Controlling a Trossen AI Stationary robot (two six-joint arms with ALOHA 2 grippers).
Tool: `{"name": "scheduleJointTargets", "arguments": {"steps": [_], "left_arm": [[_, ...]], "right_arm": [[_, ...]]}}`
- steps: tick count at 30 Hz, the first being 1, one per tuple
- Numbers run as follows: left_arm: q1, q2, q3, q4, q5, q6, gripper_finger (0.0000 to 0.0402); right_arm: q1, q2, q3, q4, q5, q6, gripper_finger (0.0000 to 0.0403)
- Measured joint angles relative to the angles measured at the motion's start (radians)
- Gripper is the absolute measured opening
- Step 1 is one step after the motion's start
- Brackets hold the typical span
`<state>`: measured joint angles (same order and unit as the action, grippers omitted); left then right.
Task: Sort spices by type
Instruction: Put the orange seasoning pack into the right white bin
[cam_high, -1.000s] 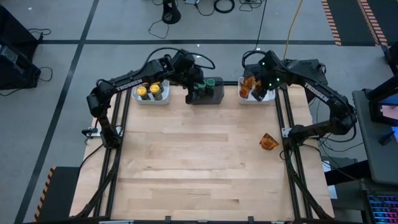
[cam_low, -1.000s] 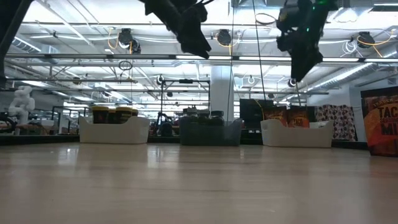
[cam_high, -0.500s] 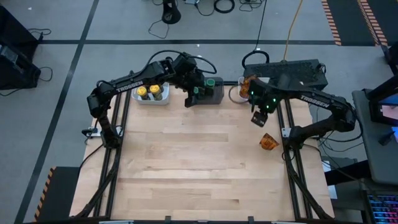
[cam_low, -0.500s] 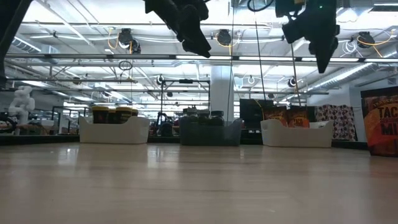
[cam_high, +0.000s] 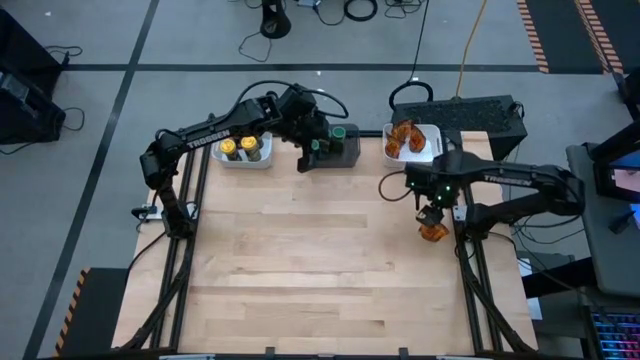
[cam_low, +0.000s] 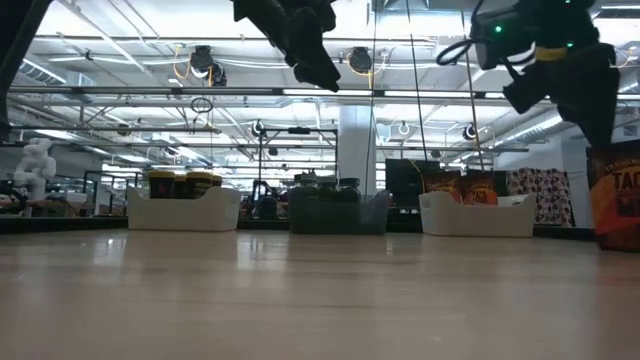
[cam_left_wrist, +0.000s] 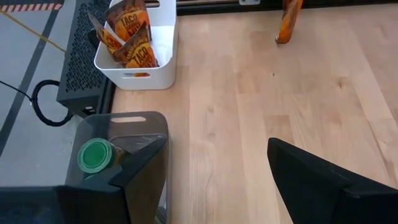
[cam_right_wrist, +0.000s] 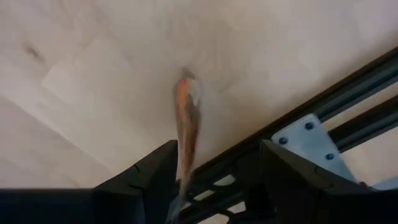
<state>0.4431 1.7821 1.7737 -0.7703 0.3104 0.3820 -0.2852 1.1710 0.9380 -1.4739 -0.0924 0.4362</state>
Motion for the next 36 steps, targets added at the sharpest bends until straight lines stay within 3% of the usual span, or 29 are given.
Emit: {"name": "scheduleJointTargets", "arguments": {"steps": [18,21,28,36], "left_arm": [[0.000,0.000,0.000,0.007,-0.008,-0.009,0.0277],[0.000,0.000,0.000,0.006,-0.008,-0.006,0.0277],[0.000,0.000,0.000,0.006,-0.009,-0.001,0.0277],[0.000,0.000,0.000,0.008,-0.009,-0.001,0.0277]], "right_arm": [[0.005,-0.119,-0.064,0.039,-0.022,0.078,0.0212],[0.017,-0.127,-0.131,0.069,-0.045,0.096,0.0212],[0.060,-0.126,-0.125,0.075,-0.006,0.149,0.0209],[0.102,-0.122,-0.125,0.178,-0.047,0.156,0.0209]]}}
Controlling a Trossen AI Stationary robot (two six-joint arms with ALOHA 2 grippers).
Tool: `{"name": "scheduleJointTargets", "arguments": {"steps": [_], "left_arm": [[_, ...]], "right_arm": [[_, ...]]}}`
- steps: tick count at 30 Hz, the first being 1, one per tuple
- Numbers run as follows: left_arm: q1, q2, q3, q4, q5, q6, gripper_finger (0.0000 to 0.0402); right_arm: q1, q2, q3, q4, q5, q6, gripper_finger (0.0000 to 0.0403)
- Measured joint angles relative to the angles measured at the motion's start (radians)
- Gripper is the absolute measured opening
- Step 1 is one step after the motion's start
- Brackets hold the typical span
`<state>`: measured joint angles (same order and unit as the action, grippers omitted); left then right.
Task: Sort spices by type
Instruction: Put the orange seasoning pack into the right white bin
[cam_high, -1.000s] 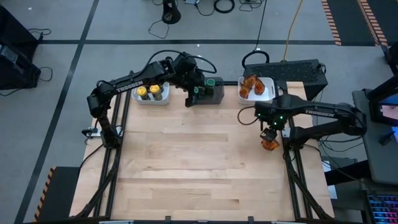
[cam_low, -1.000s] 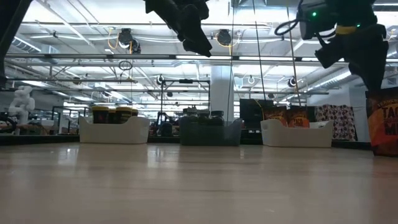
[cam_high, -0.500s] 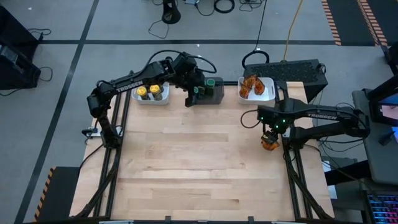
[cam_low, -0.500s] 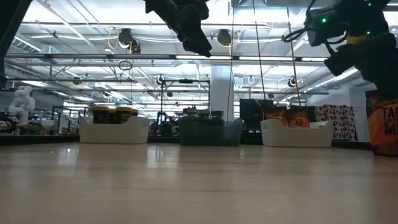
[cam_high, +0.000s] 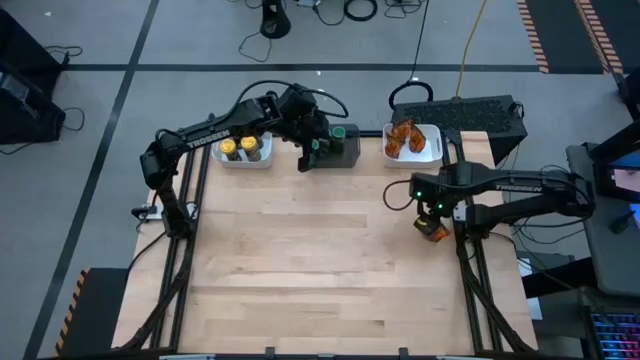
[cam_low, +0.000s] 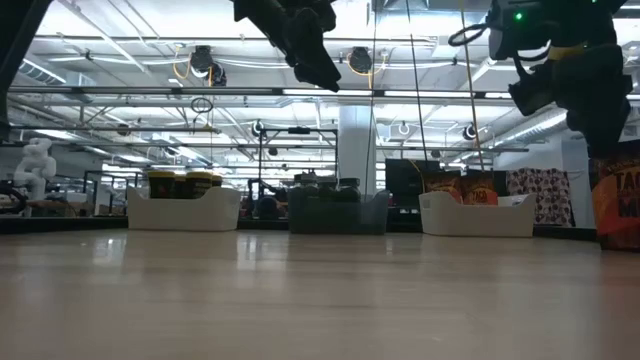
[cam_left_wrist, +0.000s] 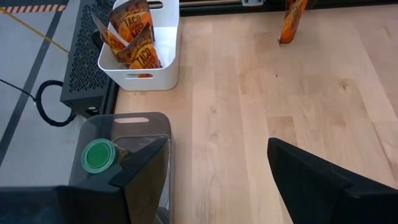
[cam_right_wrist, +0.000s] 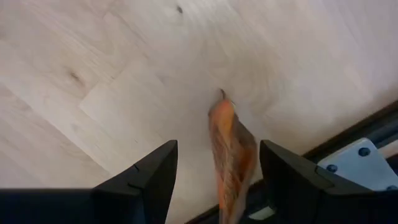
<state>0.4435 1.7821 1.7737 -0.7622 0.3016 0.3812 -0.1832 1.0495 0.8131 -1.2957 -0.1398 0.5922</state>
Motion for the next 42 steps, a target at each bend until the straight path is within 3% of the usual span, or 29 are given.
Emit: {"name": "scheduleJointTargets", "arguments": {"steps": [11,34,42], "left_arm": [[0.000,0.000,0.000,0.018,0.000,-0.002,0.0277],[-0.001,0.000,0.000,0.013,0.000,-0.001,0.0277],[-0.001,0.000,0.000,0.017,0.000,-0.001,0.0277]], "right_arm": [[0.061,0.150,-0.036,0.019,0.010,0.029,0.0208],[0.113,0.331,-0.065,0.067,0.003,-0.002,0.0207],[0.113,0.335,-0.097,0.070,0.003,-0.015,0.0153]]}}
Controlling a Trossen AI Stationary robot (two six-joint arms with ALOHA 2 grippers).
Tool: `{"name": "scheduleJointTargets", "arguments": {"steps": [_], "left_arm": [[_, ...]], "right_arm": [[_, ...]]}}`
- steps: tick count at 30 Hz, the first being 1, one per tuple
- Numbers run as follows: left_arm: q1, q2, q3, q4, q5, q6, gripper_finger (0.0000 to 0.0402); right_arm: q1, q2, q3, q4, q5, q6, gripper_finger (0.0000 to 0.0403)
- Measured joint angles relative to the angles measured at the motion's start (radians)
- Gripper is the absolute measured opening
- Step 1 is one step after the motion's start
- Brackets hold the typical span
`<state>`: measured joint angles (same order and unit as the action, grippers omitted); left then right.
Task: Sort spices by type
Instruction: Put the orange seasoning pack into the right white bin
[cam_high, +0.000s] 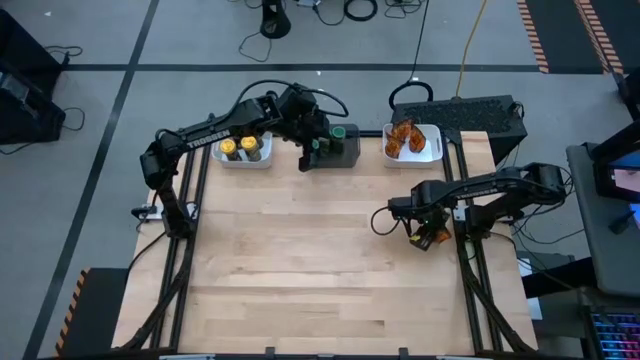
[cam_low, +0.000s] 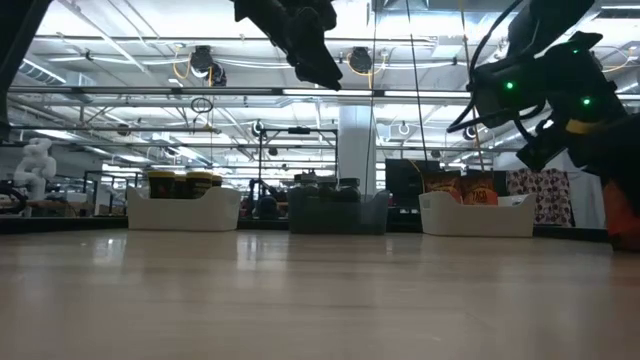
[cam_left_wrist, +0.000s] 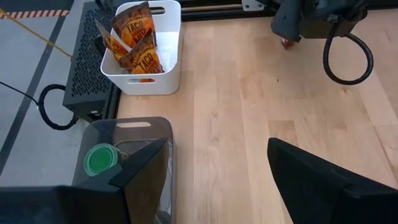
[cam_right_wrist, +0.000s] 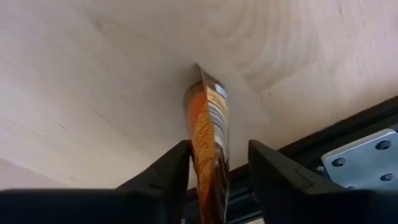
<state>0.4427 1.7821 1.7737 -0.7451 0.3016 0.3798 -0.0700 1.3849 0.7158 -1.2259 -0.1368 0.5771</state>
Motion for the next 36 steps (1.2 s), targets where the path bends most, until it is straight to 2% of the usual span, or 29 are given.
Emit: {"name": "scheduleJointTargets", "arguments": {"steps": [7,13,17,23,26,30,36], "left_arm": [[0.000,0.000,0.000,0.005,0.000,-0.001,0.0277],[0.000,0.000,0.000,0.005,0.000,-0.003,0.0277],[0.000,0.000,0.000,0.004,0.000,-0.003,0.0277],[0.000,0.000,0.000,0.000,0.000,-0.003,0.0277],[0.000,0.000,0.000,-0.005,0.000,0.001,0.0277],[0.000,0.000,0.000,-0.009,0.000,0.002,0.0277],[0.000,0.000,0.000,-0.007,0.000,0.002,0.0277]], "right_arm": [[-0.001,0.000,0.015,-0.016,-0.028,-0.059,0.0073],[-0.003,0.000,0.135,-0.070,-0.028,-0.145,0.0012],[-0.025,0.000,0.274,-0.173,-0.010,-0.218,0.0010],[-0.110,-0.001,0.531,-0.324,0.140,-0.348,0.0012],[-0.185,-0.002,0.636,-0.343,0.198,-0.422,0.0012],[-0.318,-0.001,0.703,-0.341,0.201,-0.552,0.0012],[-0.550,0.067,0.710,-0.327,0.217,-0.720,0.0012]]}}
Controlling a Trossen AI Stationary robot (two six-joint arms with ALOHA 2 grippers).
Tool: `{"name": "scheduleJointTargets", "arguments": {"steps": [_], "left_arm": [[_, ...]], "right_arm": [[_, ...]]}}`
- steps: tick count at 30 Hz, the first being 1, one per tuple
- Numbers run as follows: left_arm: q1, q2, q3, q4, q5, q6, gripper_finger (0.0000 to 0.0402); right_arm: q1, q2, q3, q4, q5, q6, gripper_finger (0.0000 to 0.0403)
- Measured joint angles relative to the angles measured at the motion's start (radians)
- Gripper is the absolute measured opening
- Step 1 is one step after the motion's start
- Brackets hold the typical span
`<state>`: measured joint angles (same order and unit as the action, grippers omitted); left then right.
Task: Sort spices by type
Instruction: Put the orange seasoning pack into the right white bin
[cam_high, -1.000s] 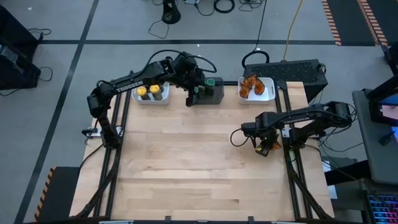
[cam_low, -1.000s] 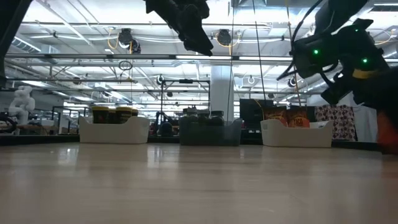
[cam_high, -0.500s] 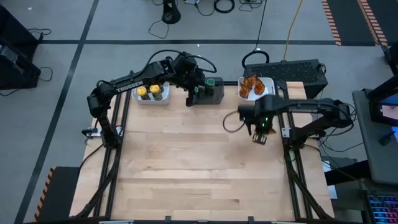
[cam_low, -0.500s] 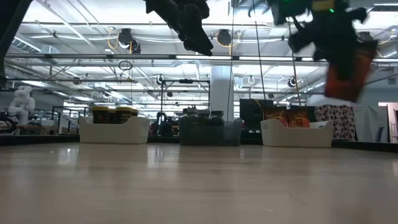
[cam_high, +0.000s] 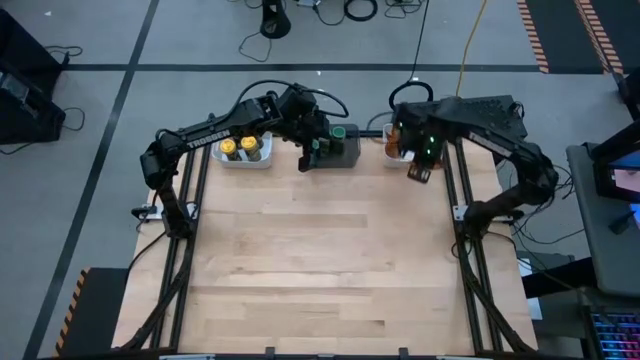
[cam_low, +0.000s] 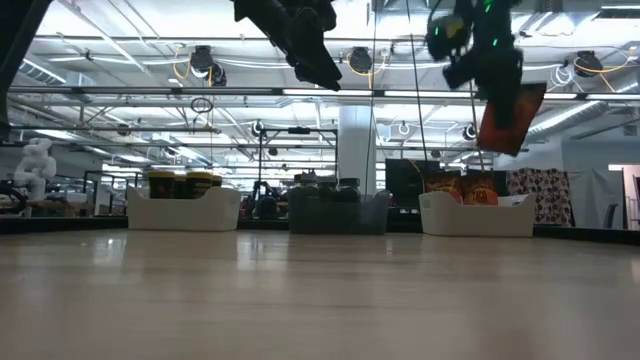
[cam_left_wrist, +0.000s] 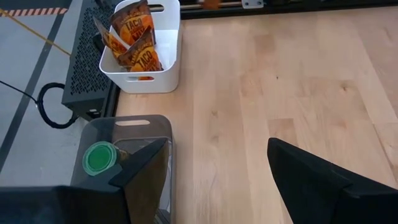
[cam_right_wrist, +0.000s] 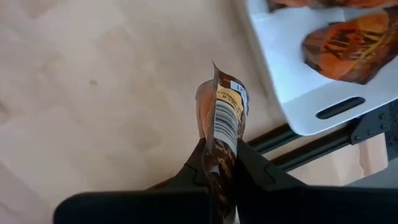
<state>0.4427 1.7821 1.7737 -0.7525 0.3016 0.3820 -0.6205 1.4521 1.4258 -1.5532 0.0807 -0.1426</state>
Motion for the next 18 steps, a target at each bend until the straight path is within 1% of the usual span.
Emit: {"name": "scheduleJointTargets", "arguments": {"steps": [3,9,13,18], "left_arm": [[0.000,0.000,0.000,0.000,0.000,0.000,0.0277],[0.000,0.000,0.000,0.001,0.000,0.000,0.0277],[0.000,0.000,0.000,0.001,-0.001,0.002,0.0277],[0.001,0.000,0.000,0.003,-0.005,0.024,0.0277]], "right_arm": [[-0.096,0.061,0.000,0.032,0.000,-0.083,0.0012],[-0.237,0.183,0.000,0.115,-0.002,-0.181,0.0012],[-0.305,0.249,0.000,0.140,0.000,-0.204,0.0012],[-0.359,0.289,0.000,0.197,0.000,-0.203,0.0011]]}}
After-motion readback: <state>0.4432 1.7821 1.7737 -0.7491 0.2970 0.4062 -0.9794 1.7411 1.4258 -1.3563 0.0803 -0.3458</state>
